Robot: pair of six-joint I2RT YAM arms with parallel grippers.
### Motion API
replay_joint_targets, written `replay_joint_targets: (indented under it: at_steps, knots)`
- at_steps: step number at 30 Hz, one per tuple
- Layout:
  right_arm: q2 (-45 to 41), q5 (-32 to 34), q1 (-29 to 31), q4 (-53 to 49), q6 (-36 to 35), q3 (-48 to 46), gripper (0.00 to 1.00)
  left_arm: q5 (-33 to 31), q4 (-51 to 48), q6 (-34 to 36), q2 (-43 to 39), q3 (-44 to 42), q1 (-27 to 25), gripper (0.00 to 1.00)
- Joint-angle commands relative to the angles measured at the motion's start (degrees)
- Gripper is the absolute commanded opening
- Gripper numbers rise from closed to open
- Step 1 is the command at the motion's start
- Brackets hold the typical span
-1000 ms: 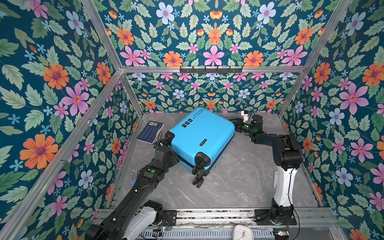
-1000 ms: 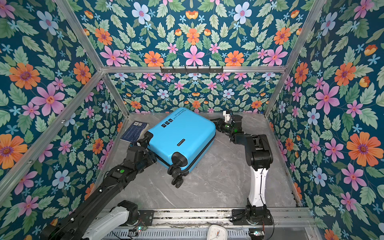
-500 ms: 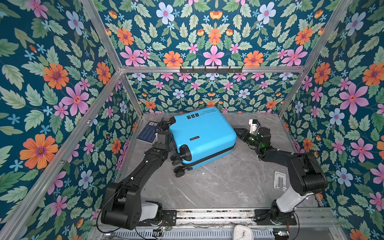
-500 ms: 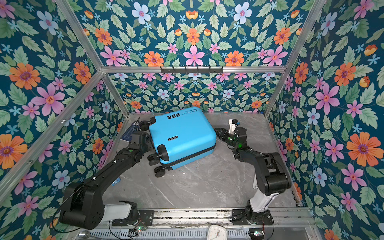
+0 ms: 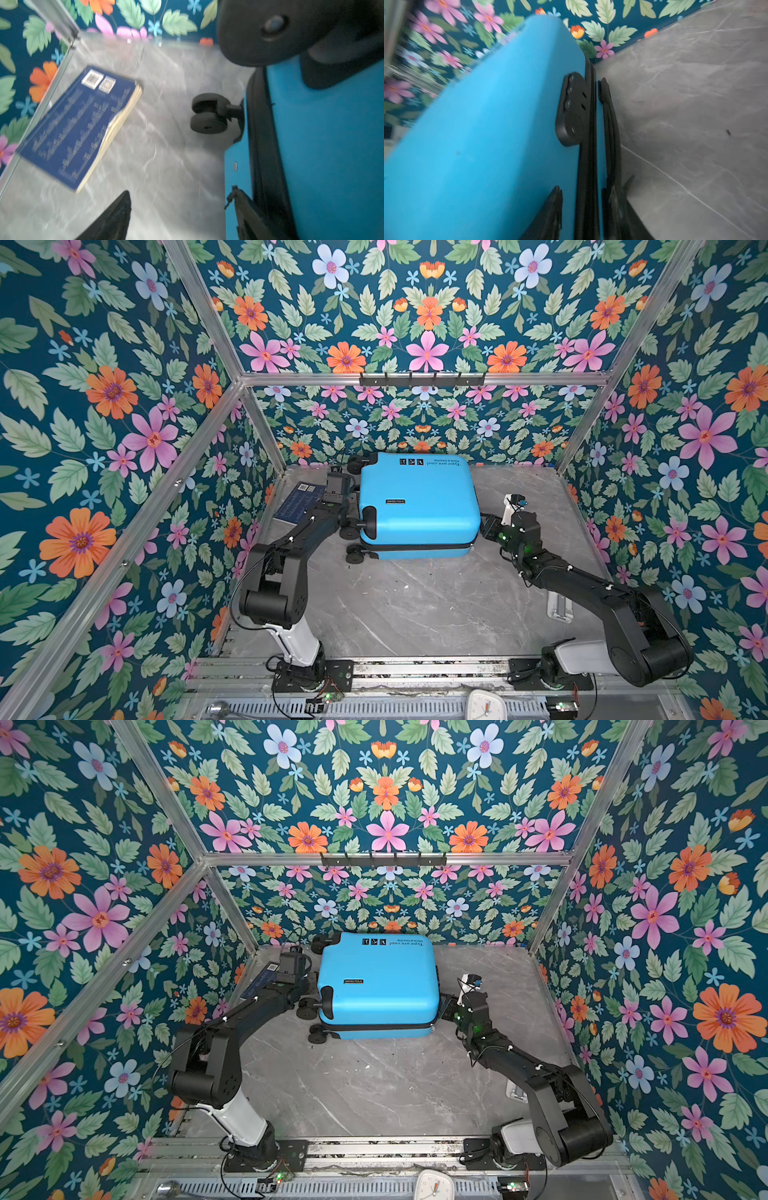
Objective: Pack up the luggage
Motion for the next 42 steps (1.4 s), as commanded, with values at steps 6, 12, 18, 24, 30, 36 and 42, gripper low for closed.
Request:
replay_joint_targets:
  at_steps: [6, 12, 18, 24, 30, 36, 42]
  knots:
    - [-6.49, -25.6, 18.91, -8.78, -4.71, 1.19, 0.43, 24.66, 7.53, -5.44, 1.68, 4.46, -1.83, 0.86]
    - [-18.9, -15.66, 11.43, -22.73, -7.11, 2.31, 0.62, 11.1, -1.35, -6.0, -9.52, 1.51, -1.3, 0.91]
    - [-13.39, -21.26, -5.55, -27.36, -0.89, 8.54, 0.71, 4.12, -9.96, -7.56, -24.27, -4.2, -1.24, 0.93]
    - [1.34, -27.07, -10.73, -18.38, 5.95, 11.22, 0.67, 6.23, -14.9, -16.25, -37.77, -14.21, -5.38, 0.9]
    - [14.23, -27.78, -17.78, -11.45, 14.56, 18.31, 0.65, -2.44, -19.31, -25.97, -46.59, -22.26, -18.04, 0.85]
    - [28.78, -32.82, -21.39, -4.2, 19.13, 30.09, 0.59, -4.83, -17.59, -29.96, -48.7, -30.9, -20.22, 0.86]
    - [48.02, -48.79, -19.46, 2.5, 22.62, 50.81, 0.53, -3.03, -9.82, -27.04, -42.62, -31.88, -13.15, 0.89]
